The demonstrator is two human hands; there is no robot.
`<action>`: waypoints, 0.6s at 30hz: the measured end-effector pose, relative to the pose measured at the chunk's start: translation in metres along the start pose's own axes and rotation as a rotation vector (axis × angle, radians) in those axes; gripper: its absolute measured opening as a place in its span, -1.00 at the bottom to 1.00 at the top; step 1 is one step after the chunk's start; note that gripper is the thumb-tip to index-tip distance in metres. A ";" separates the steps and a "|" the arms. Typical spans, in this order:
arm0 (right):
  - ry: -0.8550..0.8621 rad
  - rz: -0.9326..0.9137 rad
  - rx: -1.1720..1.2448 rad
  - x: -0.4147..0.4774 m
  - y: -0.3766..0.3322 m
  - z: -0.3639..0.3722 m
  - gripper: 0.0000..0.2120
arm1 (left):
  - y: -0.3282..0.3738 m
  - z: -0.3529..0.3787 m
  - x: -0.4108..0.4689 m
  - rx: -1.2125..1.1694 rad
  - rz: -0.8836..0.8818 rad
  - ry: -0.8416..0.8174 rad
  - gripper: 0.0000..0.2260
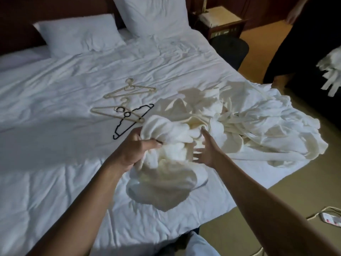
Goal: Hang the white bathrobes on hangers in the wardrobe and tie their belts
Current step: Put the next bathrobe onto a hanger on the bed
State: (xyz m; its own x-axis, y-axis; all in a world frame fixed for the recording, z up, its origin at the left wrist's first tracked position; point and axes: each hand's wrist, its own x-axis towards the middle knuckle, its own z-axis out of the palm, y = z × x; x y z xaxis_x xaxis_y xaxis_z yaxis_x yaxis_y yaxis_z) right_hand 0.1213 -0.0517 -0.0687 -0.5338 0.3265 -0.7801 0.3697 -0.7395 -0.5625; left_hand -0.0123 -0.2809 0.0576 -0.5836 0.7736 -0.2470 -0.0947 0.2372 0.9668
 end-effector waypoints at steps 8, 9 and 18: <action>0.193 -0.171 -0.179 0.052 0.002 0.046 -0.75 | -0.040 -0.057 -0.067 0.177 -0.158 0.144 -0.86; 0.184 -0.205 -0.246 0.050 0.003 0.047 -0.79 | -0.055 -0.067 -0.072 0.243 -0.222 0.197 -0.86; -0.208 -0.566 -1.144 -0.013 0.043 0.058 -0.74 | -0.132 -0.025 -0.037 0.148 -0.552 0.399 -0.03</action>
State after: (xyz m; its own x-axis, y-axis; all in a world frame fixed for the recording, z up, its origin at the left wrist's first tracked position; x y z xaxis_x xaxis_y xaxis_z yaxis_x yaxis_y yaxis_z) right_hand 0.0998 -0.1219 -0.0666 -0.8983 0.2532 -0.3591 0.4368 0.4253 -0.7927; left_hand 0.0017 -0.3560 -0.0596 -0.7360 0.2484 -0.6297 -0.3682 0.6336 0.6804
